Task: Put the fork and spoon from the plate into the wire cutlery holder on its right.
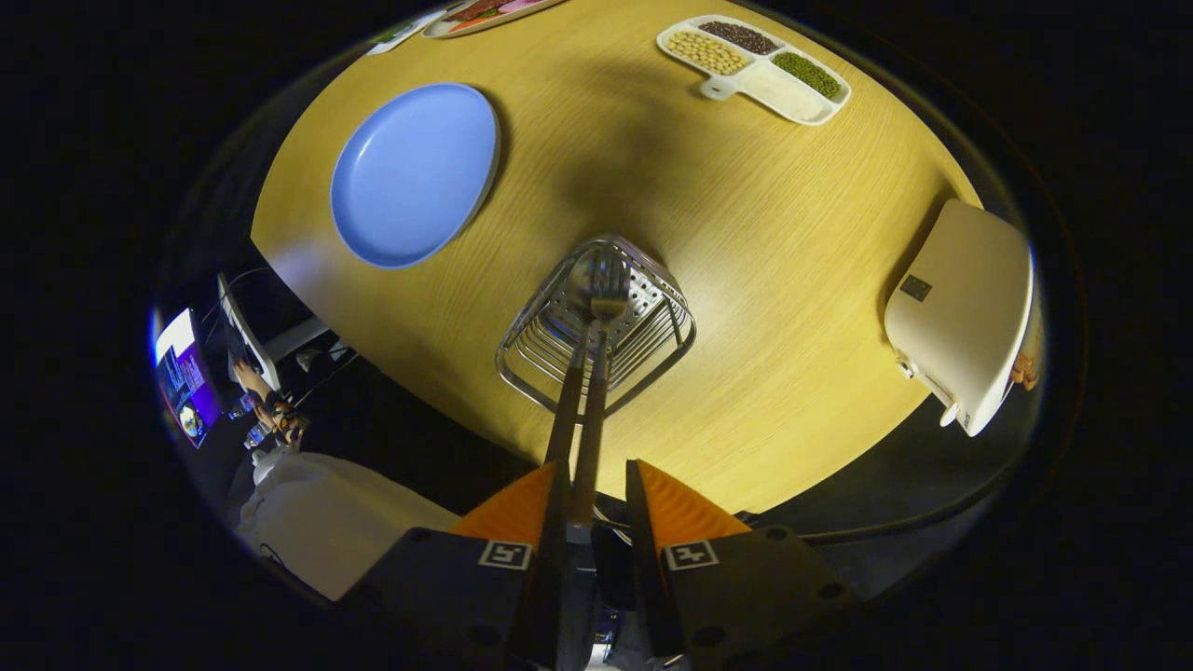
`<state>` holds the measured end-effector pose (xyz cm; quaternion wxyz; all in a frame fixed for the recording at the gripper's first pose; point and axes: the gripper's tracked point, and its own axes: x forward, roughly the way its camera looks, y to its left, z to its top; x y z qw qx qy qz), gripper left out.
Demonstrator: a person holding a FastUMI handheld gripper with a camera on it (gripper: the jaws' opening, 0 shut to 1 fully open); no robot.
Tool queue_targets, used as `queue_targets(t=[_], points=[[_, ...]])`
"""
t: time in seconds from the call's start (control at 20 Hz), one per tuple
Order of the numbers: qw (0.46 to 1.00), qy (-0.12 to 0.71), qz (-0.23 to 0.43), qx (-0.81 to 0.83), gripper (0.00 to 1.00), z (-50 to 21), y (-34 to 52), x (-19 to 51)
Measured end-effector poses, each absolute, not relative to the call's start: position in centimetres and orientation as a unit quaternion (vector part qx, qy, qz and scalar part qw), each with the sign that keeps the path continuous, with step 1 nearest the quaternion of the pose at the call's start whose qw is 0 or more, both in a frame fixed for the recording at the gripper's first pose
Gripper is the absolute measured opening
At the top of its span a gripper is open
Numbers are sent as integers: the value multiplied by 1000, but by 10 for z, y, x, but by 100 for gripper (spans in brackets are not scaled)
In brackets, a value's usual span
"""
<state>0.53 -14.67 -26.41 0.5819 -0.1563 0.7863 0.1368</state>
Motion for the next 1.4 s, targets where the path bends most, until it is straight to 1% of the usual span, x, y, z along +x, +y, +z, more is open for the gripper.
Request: queue_targets(t=[0.1, 0.15, 0.2, 0.3, 0.35, 0.45, 0.55, 0.65, 0.75, 0.95, 1.15, 1.25, 1.4], points=[[603, 770, 143, -152, 64, -257, -142, 7], [613, 763, 147, -140, 68, -252, -137, 4], [624, 756, 152, -126, 81, -246, -132, 3], [657, 731, 158, -99, 100, -237, -119, 8], [678, 713, 161, -84, 98, -229, -113, 10], [723, 670, 161, -60, 97, -212, -102, 16], [770, 618, 157, -32, 97, -191, -92, 20], [813, 563, 149, -6, 100, -170, -84, 21], [847, 511, 143, 11, 100, -151, -75, 16], [924, 367, 98, 42, 100, -100, -64, 18], [966, 252, 27, 50, 100, -47, -81, 5], [978, 204, 6, 45, 99, -18, -91, -6], [988, 156, -14, 18, 100, 16, -108, -15]])
